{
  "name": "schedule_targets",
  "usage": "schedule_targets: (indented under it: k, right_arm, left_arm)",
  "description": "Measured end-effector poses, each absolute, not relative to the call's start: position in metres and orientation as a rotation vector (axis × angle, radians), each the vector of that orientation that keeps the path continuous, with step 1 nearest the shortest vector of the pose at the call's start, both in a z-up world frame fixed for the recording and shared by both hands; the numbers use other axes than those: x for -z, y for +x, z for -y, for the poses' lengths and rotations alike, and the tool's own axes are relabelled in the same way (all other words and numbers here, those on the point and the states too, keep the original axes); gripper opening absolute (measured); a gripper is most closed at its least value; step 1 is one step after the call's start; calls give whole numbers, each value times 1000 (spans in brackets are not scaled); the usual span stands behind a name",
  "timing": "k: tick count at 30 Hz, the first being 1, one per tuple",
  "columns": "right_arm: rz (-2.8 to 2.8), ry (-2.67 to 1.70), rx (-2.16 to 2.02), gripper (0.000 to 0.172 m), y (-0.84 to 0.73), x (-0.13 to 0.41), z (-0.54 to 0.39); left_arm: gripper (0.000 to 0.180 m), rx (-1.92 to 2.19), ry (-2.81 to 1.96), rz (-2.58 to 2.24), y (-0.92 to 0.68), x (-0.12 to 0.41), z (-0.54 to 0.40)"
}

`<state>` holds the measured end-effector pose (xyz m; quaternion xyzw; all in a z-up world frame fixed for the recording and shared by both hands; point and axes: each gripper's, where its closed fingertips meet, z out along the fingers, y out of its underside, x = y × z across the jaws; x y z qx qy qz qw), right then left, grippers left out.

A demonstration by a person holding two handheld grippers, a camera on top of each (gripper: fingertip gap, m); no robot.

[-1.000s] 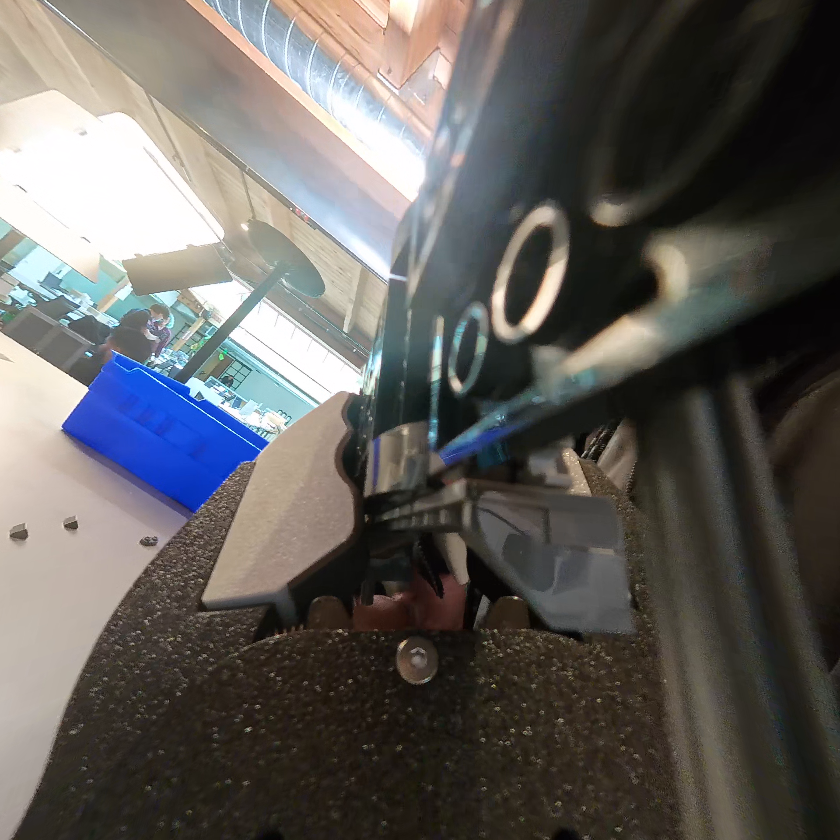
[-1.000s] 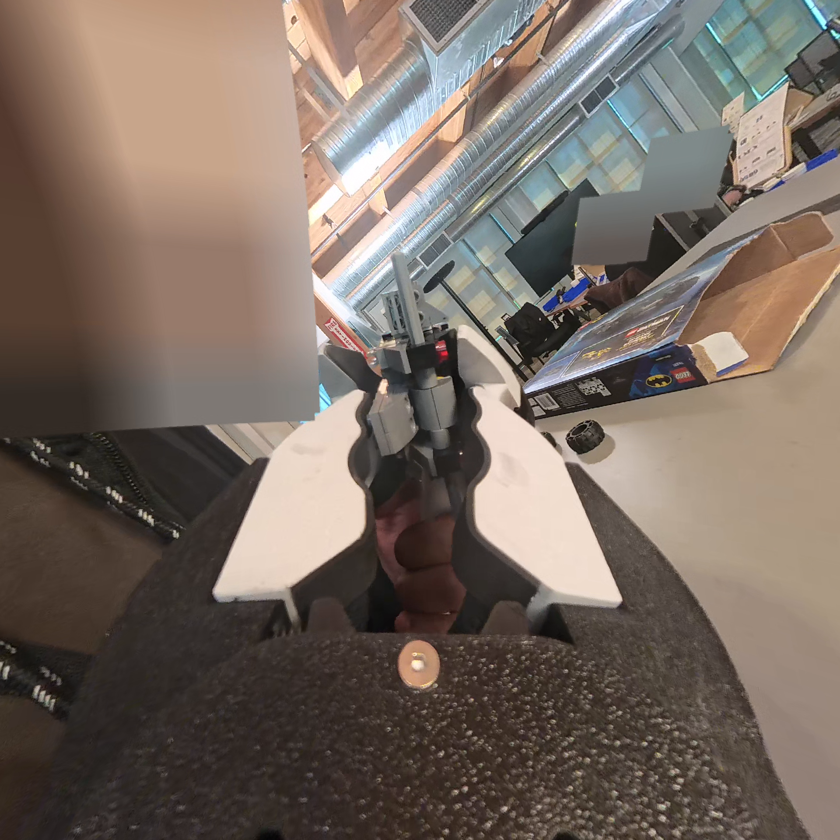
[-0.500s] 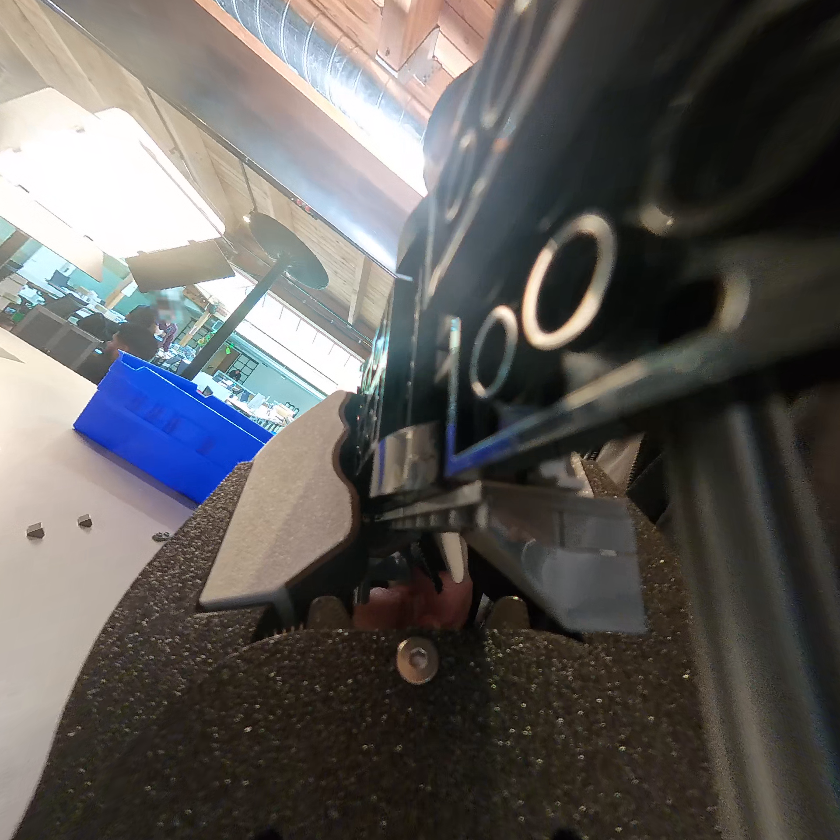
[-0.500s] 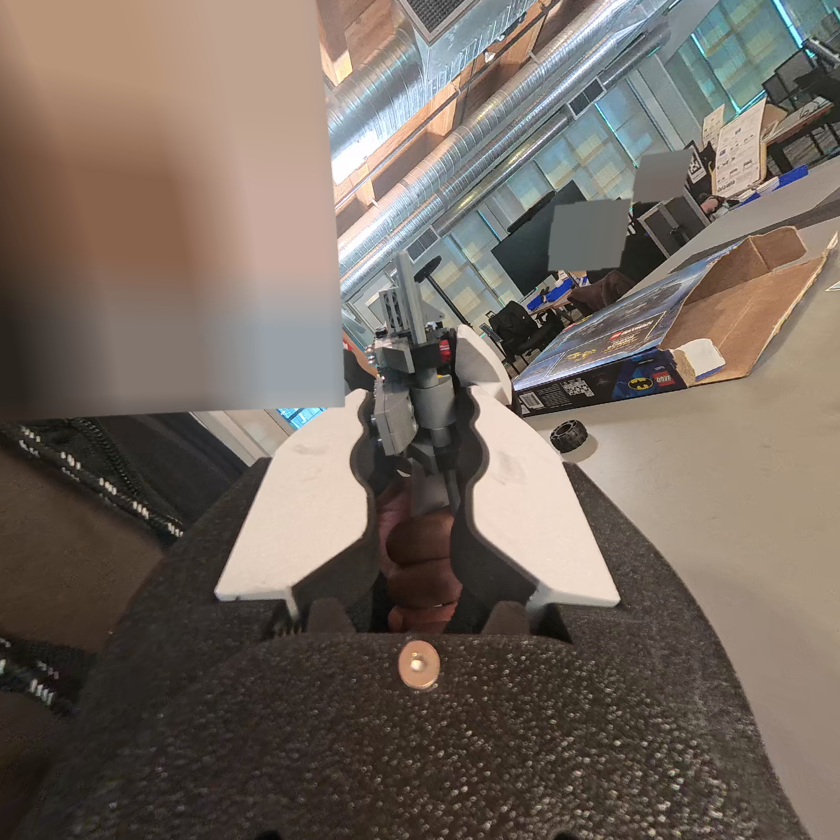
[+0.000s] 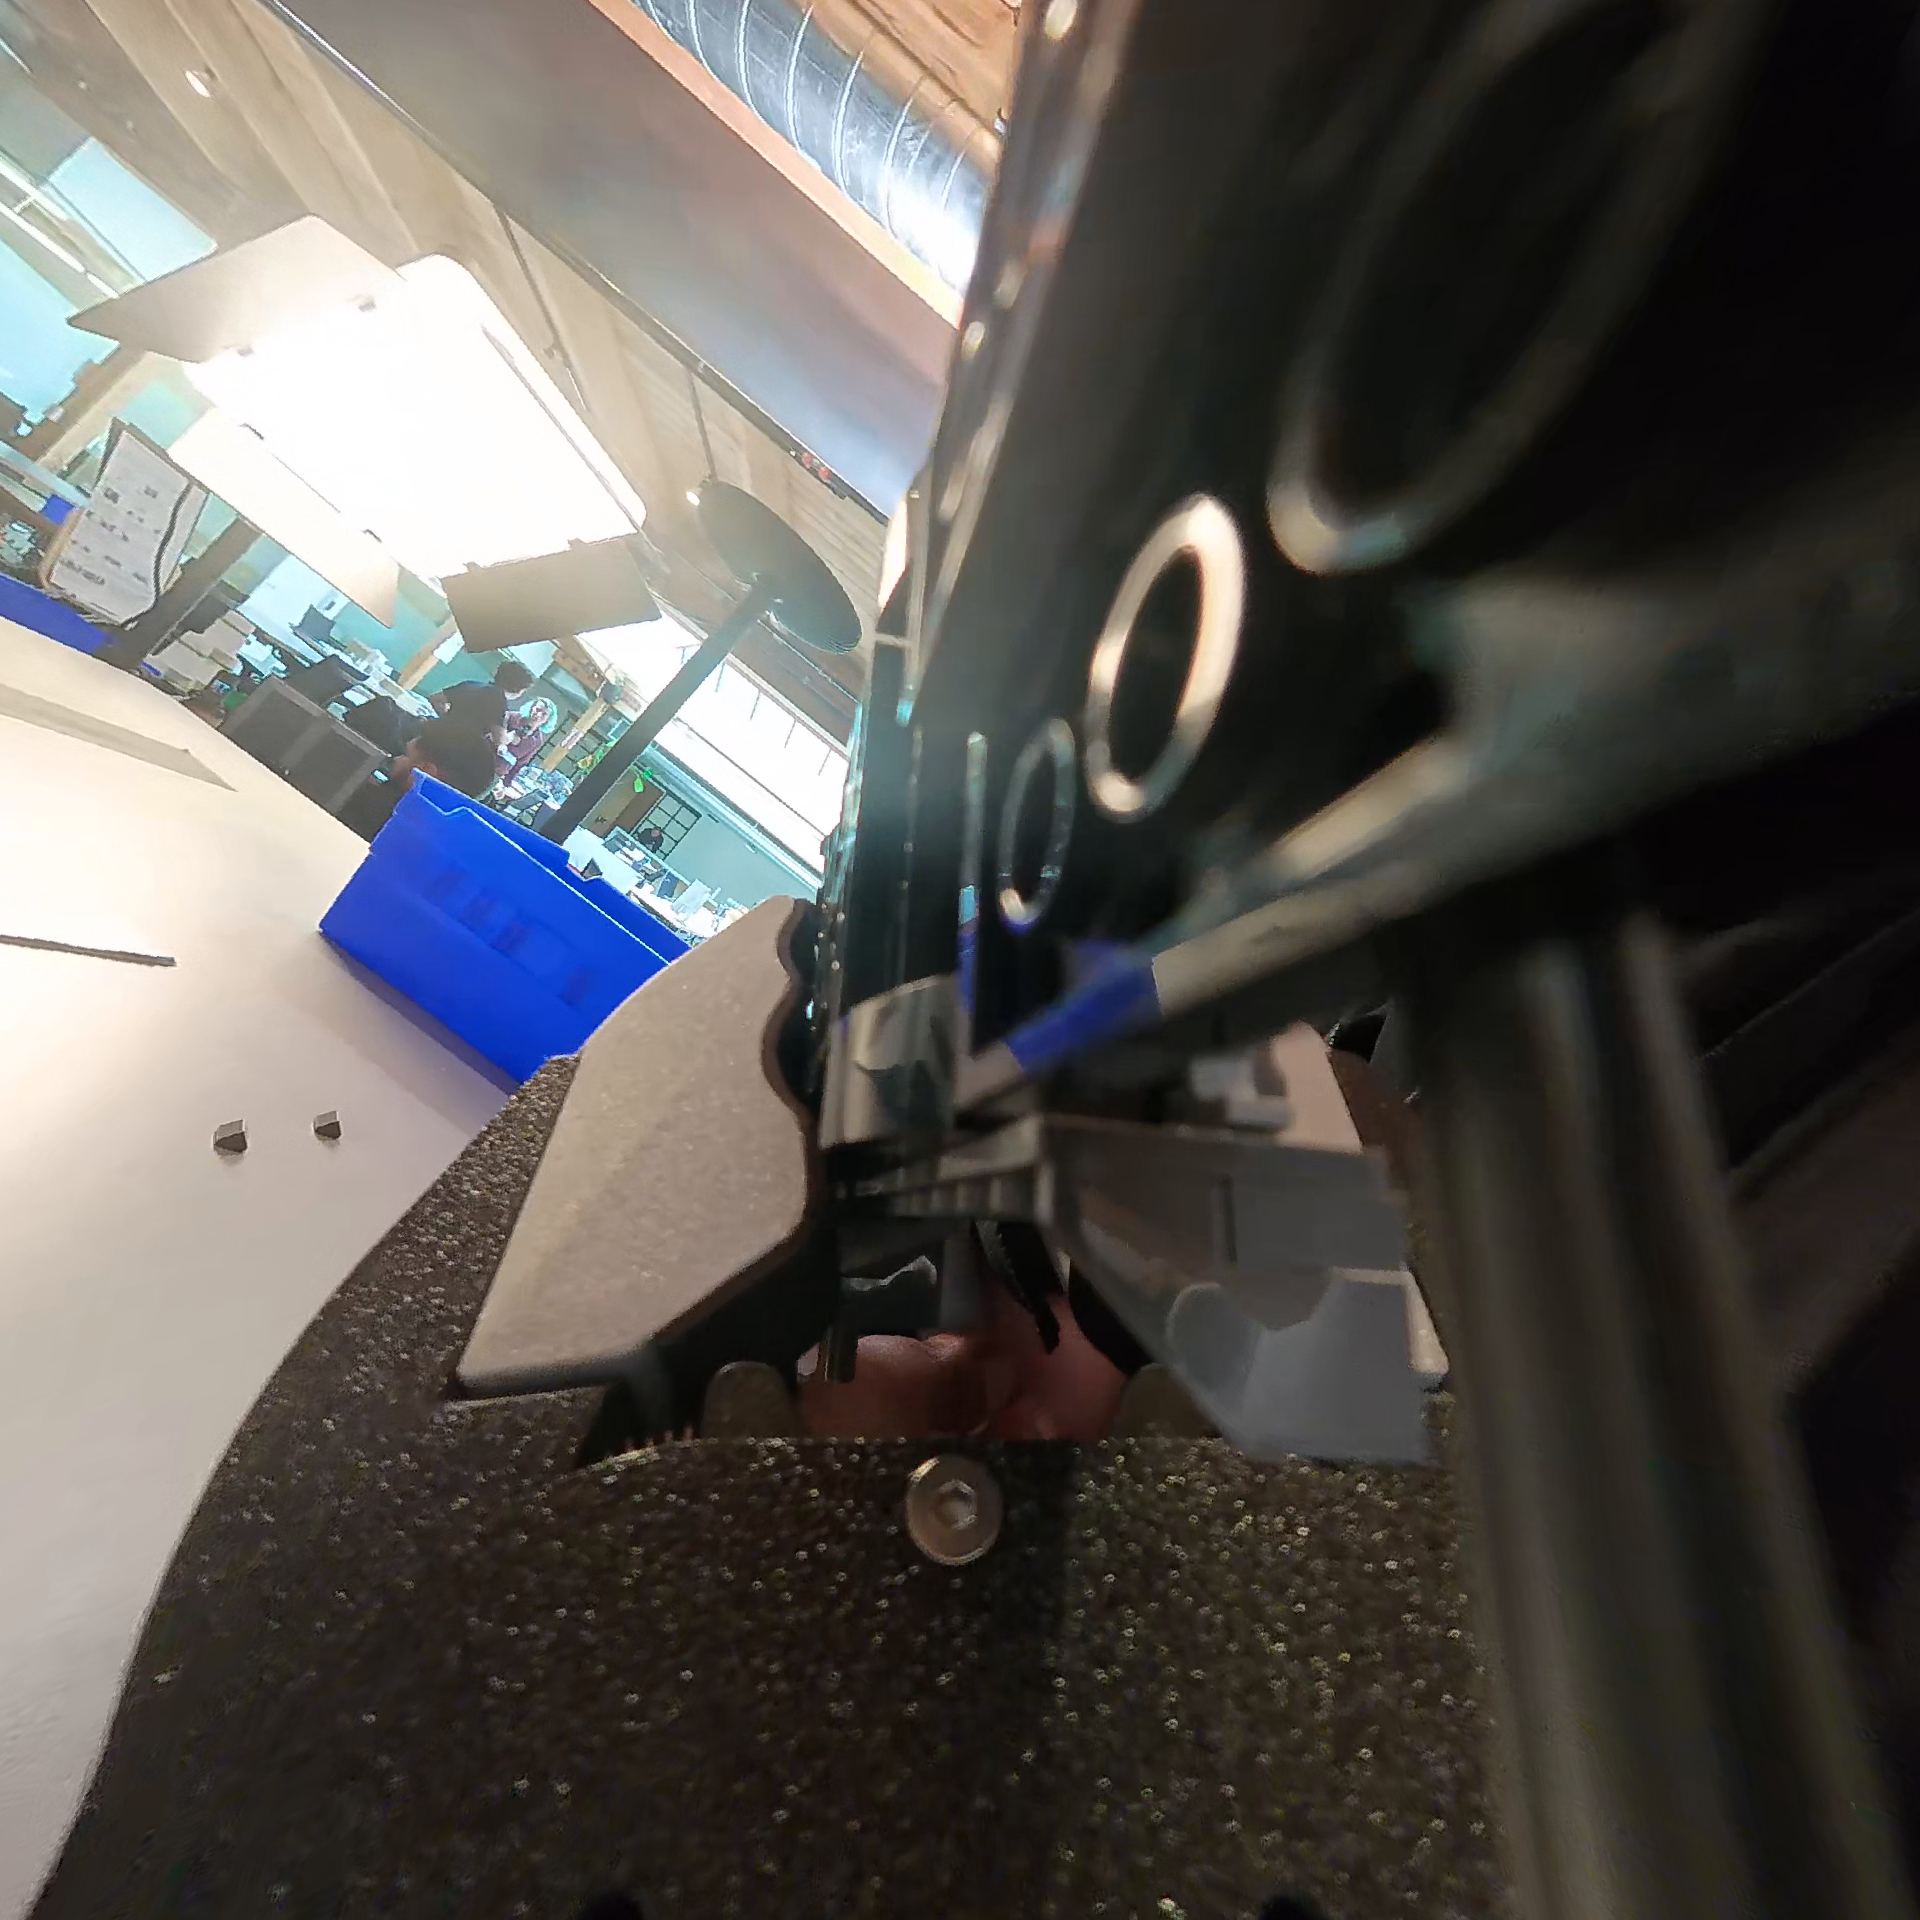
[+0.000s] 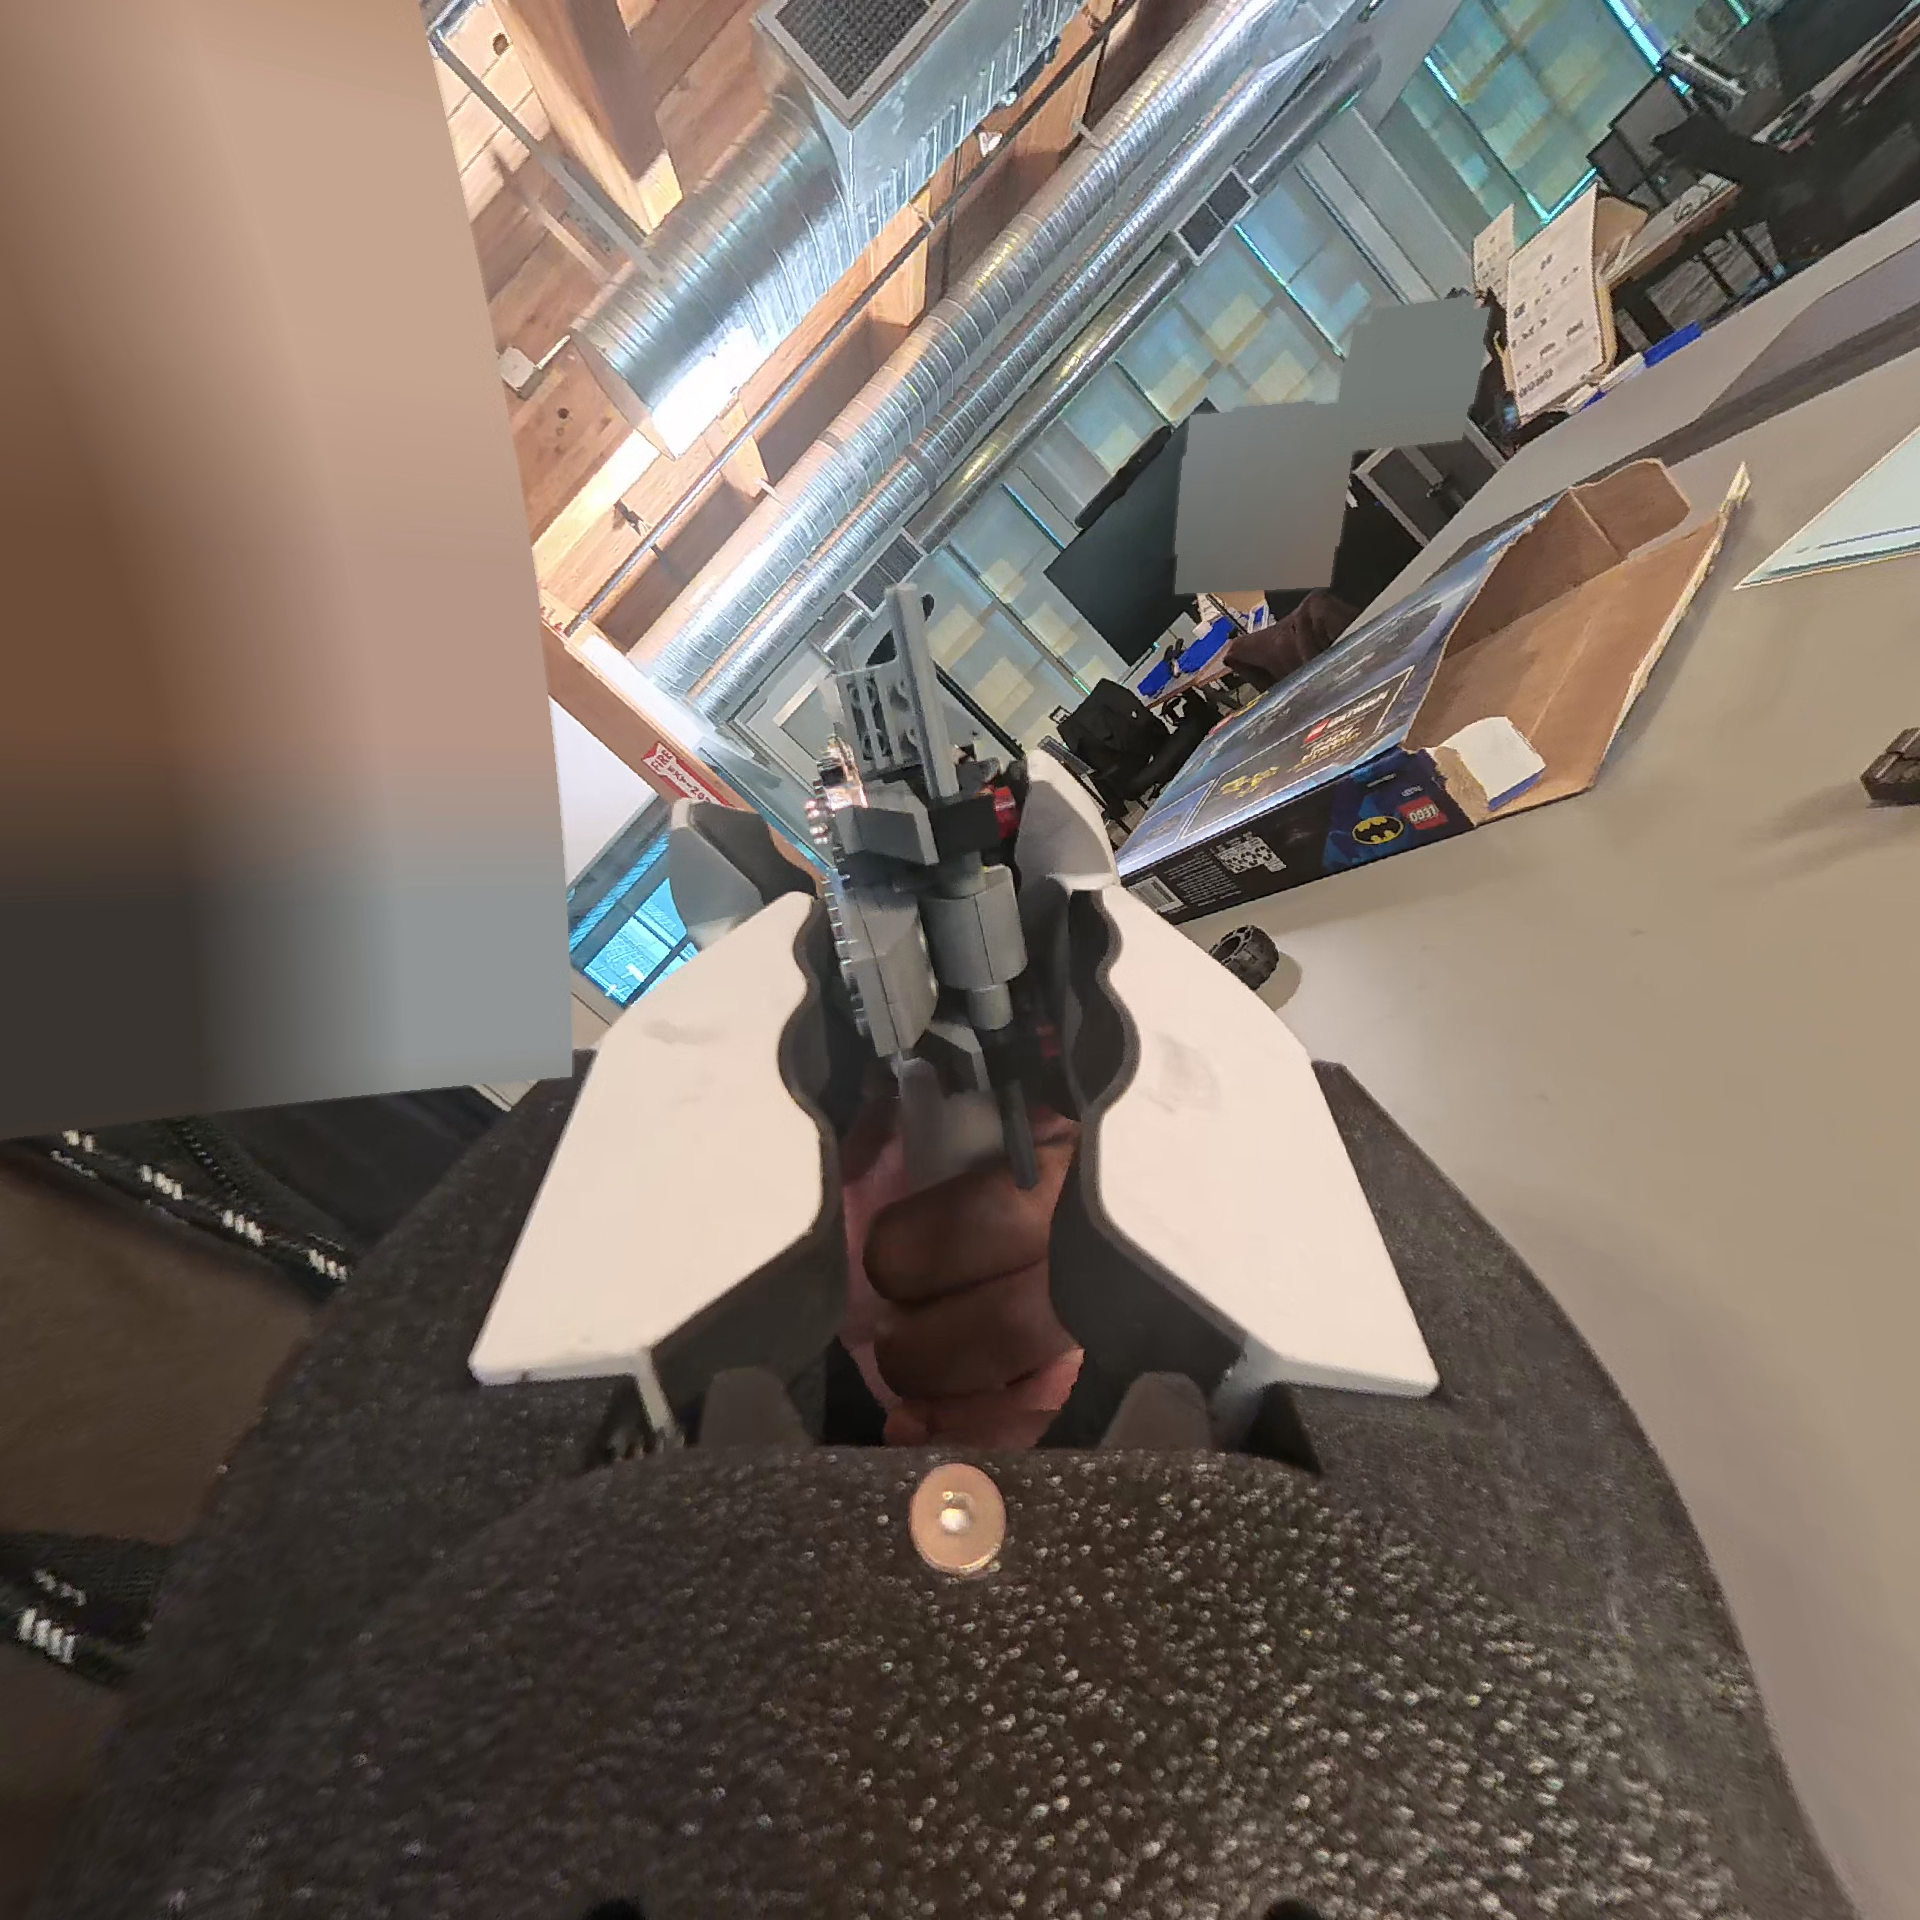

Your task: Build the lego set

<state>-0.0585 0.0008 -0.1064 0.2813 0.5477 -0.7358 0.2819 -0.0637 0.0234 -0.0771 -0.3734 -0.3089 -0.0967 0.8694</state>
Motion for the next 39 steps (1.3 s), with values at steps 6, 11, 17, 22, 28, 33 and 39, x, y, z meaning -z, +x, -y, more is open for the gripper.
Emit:
schedule_targets:
  k: [6,11,17,22,28,33,39]
  right_arm:
    - [-1499,768,1984,47,-60,107,-1]
    - [-1516,790,1984,56,-63,112,-2]
    - [-1558,815,1973,60,-68,118,-1]
    - [-1598,832,1980,61,-72,117,-2]
    - [-1633,828,2029,61,-72,110,-6]
    - [-1645,830,2033,63,-68,111,-4]
    - [-1650,814,2028,61,-61,104,-1]
  left_arm:
    - [50,194,-787,659,-64,79,-24]
    - [53,190,-788,661,-63,79,-26]
    - [54,221,-770,690,-66,84,-24]
    - [54,260,-747,689,-70,82,-25]
    - [57,296,-737,662,-68,74,-27]
    - [61,311,-729,665,-62,73,-24]
    - [56,299,-756,647,-57,70,-22]
